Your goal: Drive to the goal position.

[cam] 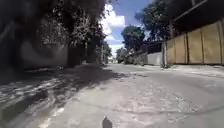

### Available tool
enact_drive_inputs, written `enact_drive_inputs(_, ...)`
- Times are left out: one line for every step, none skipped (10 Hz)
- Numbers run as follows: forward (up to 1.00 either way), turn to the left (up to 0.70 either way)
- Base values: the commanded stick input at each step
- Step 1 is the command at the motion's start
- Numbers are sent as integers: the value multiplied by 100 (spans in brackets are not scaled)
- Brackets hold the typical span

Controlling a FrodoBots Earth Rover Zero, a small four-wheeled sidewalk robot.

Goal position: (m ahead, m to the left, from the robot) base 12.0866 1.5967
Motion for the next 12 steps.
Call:
enact_drive_inputs(100,1)
enact_drive_inputs(100,0)
enact_drive_inputs(100,-2)
enact_drive_inputs(100,-8)
enact_drive_inputs(100,-19)
enact_drive_inputs(100,-28)
enact_drive_inputs(100,-14)
enact_drive_inputs(100,-1)
enact_drive_inputs(100,1)
enact_drive_inputs(100,1)
enact_drive_inputs(100,1)
enact_drive_inputs(100,1)
